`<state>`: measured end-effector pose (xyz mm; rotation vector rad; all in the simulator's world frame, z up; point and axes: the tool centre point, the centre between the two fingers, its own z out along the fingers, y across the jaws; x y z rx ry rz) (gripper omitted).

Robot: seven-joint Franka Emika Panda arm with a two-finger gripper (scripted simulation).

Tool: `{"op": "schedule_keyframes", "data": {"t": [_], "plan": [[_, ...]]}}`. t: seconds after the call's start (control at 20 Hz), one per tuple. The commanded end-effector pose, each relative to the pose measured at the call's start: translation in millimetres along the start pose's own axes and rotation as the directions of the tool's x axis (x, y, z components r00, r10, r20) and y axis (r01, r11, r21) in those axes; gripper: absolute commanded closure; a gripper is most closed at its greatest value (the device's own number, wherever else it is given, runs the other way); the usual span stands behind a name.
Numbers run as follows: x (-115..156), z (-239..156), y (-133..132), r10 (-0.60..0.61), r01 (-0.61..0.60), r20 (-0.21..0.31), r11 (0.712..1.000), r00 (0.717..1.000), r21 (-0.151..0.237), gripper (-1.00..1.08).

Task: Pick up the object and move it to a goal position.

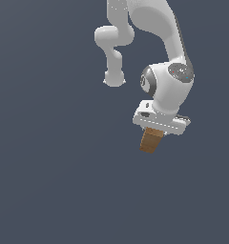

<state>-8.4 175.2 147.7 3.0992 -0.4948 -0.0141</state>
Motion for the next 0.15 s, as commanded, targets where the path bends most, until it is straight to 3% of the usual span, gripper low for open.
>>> {"op": "schedule_keyframes", "data": {"t": [0.0,0.1], "plan": [[3.0,-5.5,-5.6,0.002,-0.002,-0.008,1.0,1.0,0.005,1.08],[3.1,-5.6,-6.3,0.002,-0.002,-0.008,1.0,1.0,0.005,1.08]]}}
